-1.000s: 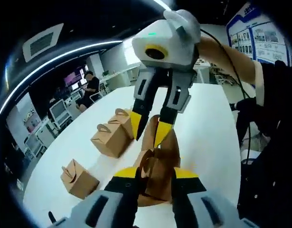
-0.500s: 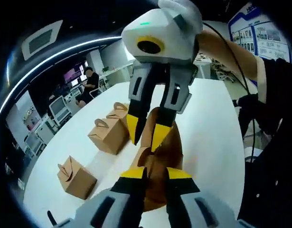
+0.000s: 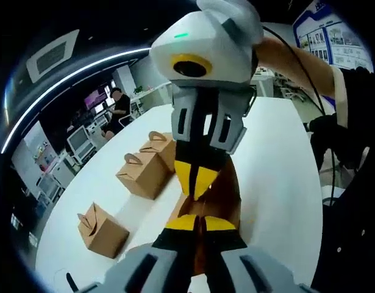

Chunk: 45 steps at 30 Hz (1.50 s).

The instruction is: Pick up one paper box from the group, open the paper box, and remove the item inside

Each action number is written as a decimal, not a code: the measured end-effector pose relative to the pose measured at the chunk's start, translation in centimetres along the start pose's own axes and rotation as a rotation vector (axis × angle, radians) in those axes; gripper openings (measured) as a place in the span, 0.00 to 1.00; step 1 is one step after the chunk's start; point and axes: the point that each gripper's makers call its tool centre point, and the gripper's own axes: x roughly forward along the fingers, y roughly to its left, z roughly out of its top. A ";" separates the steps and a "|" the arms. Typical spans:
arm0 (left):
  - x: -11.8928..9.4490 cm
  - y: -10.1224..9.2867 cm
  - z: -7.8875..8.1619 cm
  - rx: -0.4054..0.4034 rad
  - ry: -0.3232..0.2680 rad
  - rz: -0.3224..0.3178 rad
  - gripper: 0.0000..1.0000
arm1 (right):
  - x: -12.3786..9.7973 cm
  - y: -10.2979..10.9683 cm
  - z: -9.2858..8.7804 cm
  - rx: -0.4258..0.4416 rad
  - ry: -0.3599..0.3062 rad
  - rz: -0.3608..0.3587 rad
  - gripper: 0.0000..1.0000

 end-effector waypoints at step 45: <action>-2.3 -8.7 -0.9 0.170 -0.069 0.048 0.04 | 0.0 -7.4 0.7 0.053 0.056 -0.219 0.04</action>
